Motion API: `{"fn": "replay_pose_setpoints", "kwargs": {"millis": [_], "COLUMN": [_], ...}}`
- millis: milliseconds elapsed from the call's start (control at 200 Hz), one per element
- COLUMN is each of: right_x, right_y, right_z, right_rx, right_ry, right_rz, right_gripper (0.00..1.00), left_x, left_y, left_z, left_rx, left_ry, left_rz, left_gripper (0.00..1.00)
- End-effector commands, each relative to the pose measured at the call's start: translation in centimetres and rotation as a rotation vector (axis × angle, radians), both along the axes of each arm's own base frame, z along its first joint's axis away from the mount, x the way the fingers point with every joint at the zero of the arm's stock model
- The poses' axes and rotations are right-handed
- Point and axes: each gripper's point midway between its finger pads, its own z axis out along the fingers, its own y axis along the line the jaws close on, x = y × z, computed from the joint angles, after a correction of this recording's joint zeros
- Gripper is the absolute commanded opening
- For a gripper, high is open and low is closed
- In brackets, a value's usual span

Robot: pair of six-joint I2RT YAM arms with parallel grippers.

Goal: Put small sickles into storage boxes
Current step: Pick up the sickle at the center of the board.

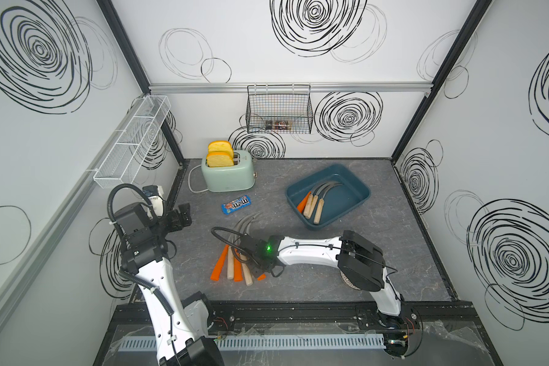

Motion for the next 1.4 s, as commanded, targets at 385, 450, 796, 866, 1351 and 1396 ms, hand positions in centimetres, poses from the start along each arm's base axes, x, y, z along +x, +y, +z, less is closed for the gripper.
{"fn": "replay_pose_setpoints", "kwargs": {"millis": [385,450,796,866,1351,1396], "right_x": [-0.2,0.1,1.3,1.3,1.1,1.2], "right_y": [-3.2,-4.2,-7.8,-8.3,-10.9,-11.3], "right_z": [-1.4,-1.5,-1.3,-1.3,-2.0,-1.9], "right_rx": [-0.089,-0.107,-0.144,-0.157,-0.217,-0.218], "right_ry": [0.001,-0.008,-0.024,-0.029,-0.009,-0.008], "right_rz": [-0.039,-0.052,-0.1,-0.103,-0.081,-0.082], "right_gripper": [0.35,0.35,0.4,0.41,0.37,0.37], "left_x": [0.1,0.2,0.5,0.6,0.8,0.8], "left_y": [-0.1,-0.2,-0.2,-0.2,-0.7,-0.7], "left_z": [0.6,0.6,0.5,0.6,0.8,0.8], "left_rx": [0.005,0.001,-0.02,-0.018,-0.026,-0.024], "left_ry": [-0.027,-0.029,-0.035,-0.037,-0.043,-0.044], "left_rz": [-0.02,-0.02,-0.026,-0.025,-0.051,-0.053], "left_gripper": [0.96,0.96,0.96,0.96,0.96,0.96]}}
